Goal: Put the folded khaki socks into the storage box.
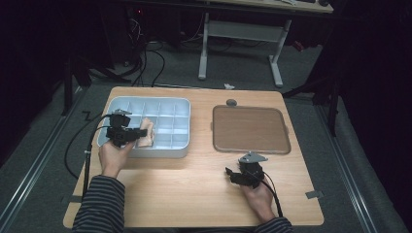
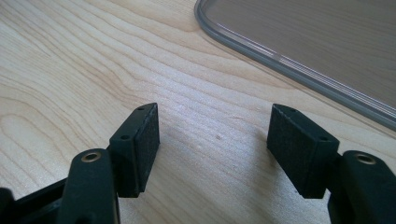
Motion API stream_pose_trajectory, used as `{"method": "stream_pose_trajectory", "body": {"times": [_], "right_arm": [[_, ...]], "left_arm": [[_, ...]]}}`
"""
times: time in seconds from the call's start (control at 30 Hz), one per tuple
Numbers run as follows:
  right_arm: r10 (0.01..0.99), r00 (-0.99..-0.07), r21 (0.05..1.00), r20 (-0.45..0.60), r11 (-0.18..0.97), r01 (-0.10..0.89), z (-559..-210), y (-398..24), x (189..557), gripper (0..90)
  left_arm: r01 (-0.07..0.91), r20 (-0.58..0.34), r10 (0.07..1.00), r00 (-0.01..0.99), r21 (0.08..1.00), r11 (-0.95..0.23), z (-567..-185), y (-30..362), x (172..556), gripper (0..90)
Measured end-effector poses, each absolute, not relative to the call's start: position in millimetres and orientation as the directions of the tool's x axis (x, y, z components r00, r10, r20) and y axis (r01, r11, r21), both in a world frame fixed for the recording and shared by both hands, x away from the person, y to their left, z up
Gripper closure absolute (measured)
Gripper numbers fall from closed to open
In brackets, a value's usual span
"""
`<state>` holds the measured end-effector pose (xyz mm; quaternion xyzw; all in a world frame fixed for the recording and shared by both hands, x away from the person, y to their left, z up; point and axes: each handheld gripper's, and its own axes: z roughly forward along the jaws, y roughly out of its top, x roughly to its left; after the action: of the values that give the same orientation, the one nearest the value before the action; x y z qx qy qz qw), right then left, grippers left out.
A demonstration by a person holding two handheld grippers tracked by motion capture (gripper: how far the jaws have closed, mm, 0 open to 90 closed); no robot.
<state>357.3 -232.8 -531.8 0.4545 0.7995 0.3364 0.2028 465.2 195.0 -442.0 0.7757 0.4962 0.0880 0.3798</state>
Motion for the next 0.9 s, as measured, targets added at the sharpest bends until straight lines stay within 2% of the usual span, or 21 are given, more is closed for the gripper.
{"method": "stream_pose_trajectory", "body": {"times": [0.27,0.67,0.9], "right_arm": [[0.863,-0.505,0.722,-0.018,0.36,0.59,-532,-233,357,34.4],[0.863,-0.505,0.722,-0.019,0.361,0.59,-532,-233,357,34.4],[0.863,-0.505,0.722,-0.019,0.361,0.59,-532,-233,357,34.4]], "left_arm": [[0.731,-0.246,0.836,0.491,0.638,-0.241,-453,192,472,75.7],[0.752,-0.185,0.843,0.504,0.574,-0.324,-464,186,477,75.9],[0.763,-0.196,0.844,0.5,0.561,-0.321,-465,186,479,75.9]]}}
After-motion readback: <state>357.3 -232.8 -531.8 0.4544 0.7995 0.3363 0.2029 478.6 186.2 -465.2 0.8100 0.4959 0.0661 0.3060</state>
